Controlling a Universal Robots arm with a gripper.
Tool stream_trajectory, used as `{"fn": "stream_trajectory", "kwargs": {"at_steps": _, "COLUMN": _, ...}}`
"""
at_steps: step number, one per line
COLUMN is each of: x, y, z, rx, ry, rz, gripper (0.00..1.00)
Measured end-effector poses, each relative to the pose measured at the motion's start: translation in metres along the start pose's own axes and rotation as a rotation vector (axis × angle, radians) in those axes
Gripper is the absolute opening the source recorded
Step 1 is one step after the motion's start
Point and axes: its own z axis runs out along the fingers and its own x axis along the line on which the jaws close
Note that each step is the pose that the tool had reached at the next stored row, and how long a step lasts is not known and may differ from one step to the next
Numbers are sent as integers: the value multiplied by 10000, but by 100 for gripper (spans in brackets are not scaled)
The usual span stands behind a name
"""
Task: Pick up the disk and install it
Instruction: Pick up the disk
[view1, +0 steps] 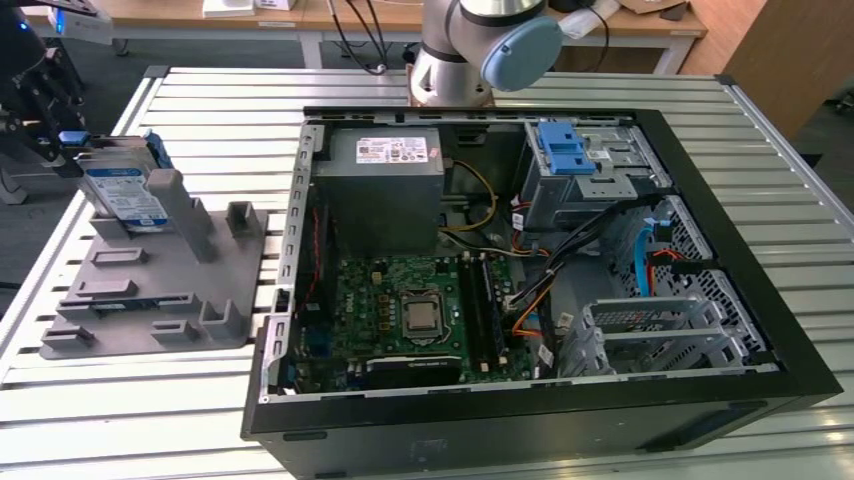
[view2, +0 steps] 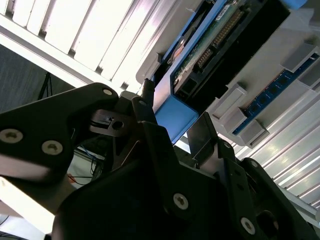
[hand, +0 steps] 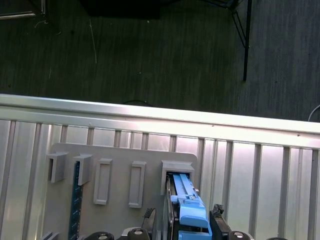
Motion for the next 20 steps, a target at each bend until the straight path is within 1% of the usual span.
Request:
{"fn": "stream_trajectory", "kwargs": {"at_steps": 4, "x": 0, "y": 0, "z": 7, "rx": 4, "ry": -1, "rz": 0, "gripper": 53}}
{"fn": "stream_trajectory", "kwargs": {"at_steps": 11, "x": 1, "y": 0, "z": 66, "rx": 0, "ry": 0, "rz": 0, "gripper": 53}}
{"fn": "stream_trajectory", "kwargs": {"at_steps": 13, "x": 1, "y": 0, "z": 62, "rx": -3, "ry": 1, "rz": 7, "gripper": 53}}
{"fn": "stream_trajectory", "kwargs": {"at_steps": 16, "x": 0, "y": 0, "z": 26, "rx": -2, "ry": 0, "rz": 56, "gripper": 53}}
{"fn": "stream_trajectory", "kwargs": {"at_steps": 20, "x": 1, "y": -3, "z": 26, "rx": 4, "ry": 10, "rz": 313, "gripper": 53}}
